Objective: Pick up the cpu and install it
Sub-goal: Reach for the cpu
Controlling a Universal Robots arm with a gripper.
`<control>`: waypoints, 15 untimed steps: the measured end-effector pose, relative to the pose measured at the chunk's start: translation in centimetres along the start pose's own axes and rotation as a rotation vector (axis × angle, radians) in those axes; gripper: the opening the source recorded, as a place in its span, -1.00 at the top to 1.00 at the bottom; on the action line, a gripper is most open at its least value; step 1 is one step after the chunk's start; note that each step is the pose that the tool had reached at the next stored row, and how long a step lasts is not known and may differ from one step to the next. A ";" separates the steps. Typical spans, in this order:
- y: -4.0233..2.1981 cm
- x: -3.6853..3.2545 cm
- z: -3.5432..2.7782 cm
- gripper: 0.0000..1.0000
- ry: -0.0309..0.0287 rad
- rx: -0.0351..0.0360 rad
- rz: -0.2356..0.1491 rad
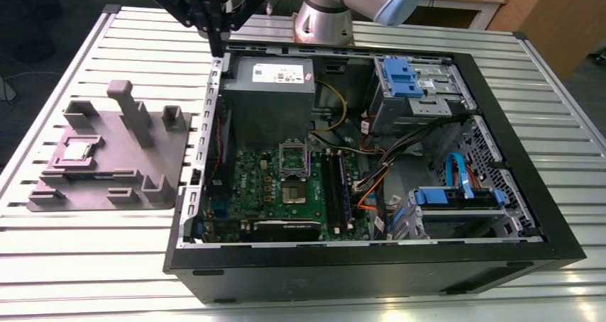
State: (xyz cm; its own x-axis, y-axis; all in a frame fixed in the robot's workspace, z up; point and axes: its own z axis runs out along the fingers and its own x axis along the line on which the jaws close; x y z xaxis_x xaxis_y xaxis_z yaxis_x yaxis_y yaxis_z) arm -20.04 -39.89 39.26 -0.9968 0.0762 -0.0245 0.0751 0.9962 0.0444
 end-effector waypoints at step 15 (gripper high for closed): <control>-0.07 0.90 -0.01 0.80 0.0000 0.0000 0.000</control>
State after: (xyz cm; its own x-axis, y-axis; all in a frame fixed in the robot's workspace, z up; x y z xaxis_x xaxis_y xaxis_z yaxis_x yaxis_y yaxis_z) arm -20.95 -39.89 39.25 -0.9968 0.0762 -0.0245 0.0751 0.9962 0.0444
